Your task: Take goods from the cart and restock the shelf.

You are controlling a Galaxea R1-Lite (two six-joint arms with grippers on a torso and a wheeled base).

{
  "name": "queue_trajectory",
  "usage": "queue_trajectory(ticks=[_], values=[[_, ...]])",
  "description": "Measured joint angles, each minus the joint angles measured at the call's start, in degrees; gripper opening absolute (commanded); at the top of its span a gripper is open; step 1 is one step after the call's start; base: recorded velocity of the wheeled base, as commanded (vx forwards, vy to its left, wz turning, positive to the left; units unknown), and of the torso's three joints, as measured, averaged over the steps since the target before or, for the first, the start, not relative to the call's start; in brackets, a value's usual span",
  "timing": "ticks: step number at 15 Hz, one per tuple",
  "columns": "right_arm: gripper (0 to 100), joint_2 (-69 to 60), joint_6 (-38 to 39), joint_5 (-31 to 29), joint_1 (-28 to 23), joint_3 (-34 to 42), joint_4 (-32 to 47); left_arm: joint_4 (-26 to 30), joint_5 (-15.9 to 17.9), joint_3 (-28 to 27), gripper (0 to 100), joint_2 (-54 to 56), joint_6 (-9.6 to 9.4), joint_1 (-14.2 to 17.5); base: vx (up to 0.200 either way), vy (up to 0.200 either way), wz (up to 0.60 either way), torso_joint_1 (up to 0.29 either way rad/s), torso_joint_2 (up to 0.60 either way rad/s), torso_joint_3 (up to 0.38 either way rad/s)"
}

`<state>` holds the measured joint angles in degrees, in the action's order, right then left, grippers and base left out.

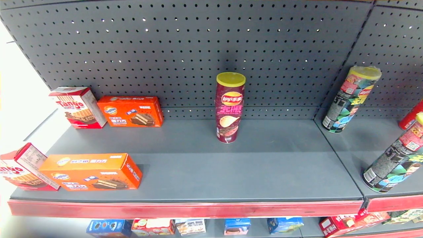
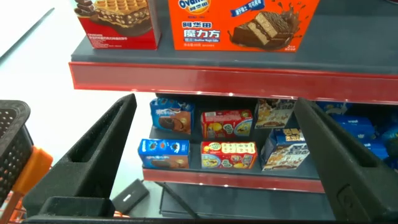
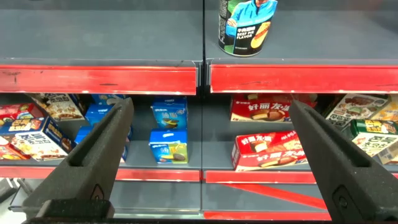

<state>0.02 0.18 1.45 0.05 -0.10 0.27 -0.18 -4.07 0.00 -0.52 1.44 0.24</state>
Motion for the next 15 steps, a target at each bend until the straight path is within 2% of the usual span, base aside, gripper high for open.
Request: queue_trajectory(ticks=[1,14,15], values=[[100,0.0,0.0,0.0,0.0,0.0,0.0,0.0,0.0,0.0,100,0.0,0.01,0.0,0.000,0.000,0.00,0.000,0.00,0.000],[100,0.0,0.0,-0.1,0.0,0.0,0.0,0.0,0.2,0.0,100,0.0,-0.11,0.0,0.000,0.000,0.60,0.003,0.00,0.003],[100,0.0,0.0,-0.1,0.0,0.0,0.0,0.0,0.2,0.0,100,0.0,-0.11,0.0,0.000,0.000,0.00,0.000,0.00,0.000]])
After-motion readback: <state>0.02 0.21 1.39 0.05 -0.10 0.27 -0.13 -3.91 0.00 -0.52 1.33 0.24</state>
